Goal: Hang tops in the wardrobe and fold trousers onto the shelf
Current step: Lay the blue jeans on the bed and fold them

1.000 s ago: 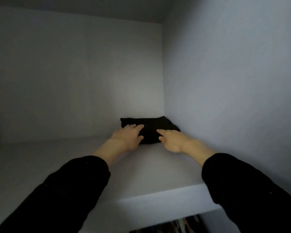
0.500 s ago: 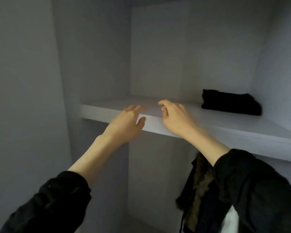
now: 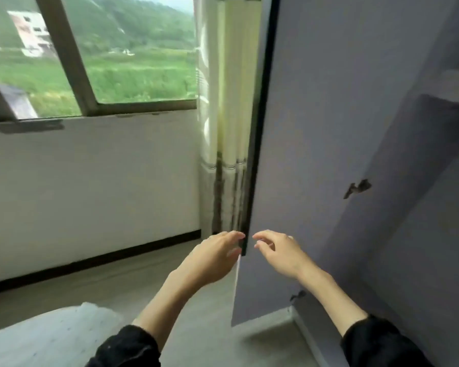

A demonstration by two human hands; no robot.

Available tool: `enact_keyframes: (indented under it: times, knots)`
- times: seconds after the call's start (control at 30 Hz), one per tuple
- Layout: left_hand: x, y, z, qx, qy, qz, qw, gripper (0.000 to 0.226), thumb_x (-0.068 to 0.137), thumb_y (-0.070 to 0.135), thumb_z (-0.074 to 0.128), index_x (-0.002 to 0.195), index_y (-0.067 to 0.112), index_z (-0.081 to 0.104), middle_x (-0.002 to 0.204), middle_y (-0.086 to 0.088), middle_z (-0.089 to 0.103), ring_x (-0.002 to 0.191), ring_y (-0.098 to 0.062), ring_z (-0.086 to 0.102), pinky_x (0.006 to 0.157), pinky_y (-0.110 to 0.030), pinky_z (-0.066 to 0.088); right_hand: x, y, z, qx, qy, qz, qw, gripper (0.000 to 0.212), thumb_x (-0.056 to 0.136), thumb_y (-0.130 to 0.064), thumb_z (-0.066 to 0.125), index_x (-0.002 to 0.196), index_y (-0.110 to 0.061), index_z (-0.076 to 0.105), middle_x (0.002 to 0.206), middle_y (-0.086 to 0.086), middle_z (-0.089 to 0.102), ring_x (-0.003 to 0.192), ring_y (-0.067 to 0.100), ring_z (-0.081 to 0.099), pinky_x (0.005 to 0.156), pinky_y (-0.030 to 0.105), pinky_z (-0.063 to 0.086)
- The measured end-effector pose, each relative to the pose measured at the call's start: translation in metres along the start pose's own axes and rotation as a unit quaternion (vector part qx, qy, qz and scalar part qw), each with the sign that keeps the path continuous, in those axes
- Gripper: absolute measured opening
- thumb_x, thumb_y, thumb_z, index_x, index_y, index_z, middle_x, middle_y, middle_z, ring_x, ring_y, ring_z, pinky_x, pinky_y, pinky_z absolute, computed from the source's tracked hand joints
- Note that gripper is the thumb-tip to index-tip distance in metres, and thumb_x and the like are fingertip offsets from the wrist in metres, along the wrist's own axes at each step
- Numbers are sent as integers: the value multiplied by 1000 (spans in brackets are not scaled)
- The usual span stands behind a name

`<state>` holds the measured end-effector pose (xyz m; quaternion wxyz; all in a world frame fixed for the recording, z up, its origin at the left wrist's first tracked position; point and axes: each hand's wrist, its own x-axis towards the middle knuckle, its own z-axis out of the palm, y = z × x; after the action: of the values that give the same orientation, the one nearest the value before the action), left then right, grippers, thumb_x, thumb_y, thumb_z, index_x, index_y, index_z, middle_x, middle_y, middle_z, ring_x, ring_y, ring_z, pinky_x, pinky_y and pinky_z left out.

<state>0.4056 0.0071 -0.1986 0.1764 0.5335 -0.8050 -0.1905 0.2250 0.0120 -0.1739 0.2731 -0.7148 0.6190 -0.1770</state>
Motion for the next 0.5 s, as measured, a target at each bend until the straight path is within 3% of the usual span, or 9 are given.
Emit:
enact_keyframes:
  times: [0.2,0.37,0.5]
  knots:
    - [-84,-149,-37,-15,37,-202,979,41,96,27,43,137,24,41,133,-1,52,123,-21,49,101,-38,40,63,-91,122,19,-117,-65,991,28,96,-24,48,122,-21,60,107,-3,65,88,11,54,82,21,40]
    - [-134,-228,-49,-81,79,-342,933,39,97,21,43,136,20,45,130,-4,56,120,-18,51,98,-26,39,109,-148,211,13,-222,-128,967,28,97,-24,47,123,-21,58,106,-4,62,89,9,54,78,18,36]
    - [-139,-285,-64,-117,141,-428,885,38,97,24,43,135,23,46,129,-1,55,116,-16,51,97,-31,42,175,-191,256,-17,-291,-189,938,29,98,-26,44,125,-22,56,108,-5,61,90,9,53,78,21,39]
